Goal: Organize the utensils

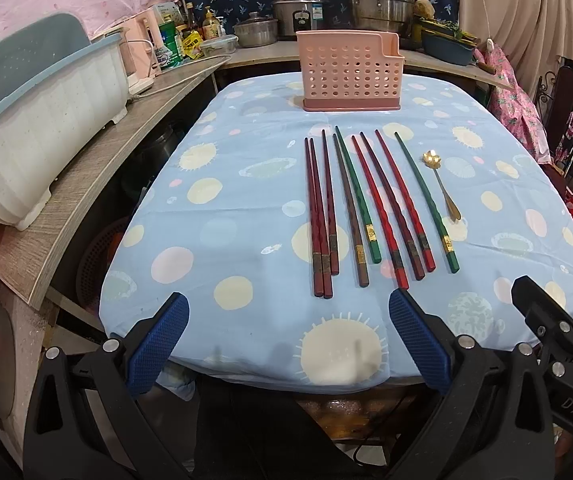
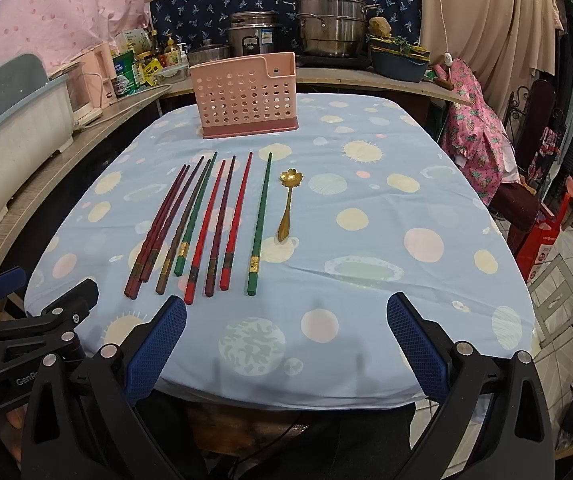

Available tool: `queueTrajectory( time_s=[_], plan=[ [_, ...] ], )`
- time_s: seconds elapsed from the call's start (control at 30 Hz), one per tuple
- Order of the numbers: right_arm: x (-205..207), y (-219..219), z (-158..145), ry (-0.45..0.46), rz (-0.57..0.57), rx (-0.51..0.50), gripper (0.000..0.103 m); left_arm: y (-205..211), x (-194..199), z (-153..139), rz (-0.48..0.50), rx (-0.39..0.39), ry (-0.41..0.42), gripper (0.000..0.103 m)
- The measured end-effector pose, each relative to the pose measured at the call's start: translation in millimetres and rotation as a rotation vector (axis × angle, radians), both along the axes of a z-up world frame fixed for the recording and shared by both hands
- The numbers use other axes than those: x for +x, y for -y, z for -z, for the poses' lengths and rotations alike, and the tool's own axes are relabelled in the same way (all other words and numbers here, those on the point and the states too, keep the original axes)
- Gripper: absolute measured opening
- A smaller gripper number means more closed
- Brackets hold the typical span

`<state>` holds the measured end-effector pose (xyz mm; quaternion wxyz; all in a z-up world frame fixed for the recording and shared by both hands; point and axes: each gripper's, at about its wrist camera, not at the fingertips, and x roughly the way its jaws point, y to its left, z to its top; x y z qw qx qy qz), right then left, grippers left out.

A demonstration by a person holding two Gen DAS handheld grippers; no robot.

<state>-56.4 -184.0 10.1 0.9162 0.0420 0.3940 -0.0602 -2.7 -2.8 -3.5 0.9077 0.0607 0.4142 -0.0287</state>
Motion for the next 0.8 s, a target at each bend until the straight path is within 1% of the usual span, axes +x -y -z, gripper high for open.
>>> queueTrajectory(
  time_s=[0.8],
  plan=[
    [-1.2, 0.5, -0.2, -0.001, 0.001, 0.000, 0.096, -0.4, 0.6, 0.5, 0.001, -0.002, -0.009, 0.096]
  ],
)
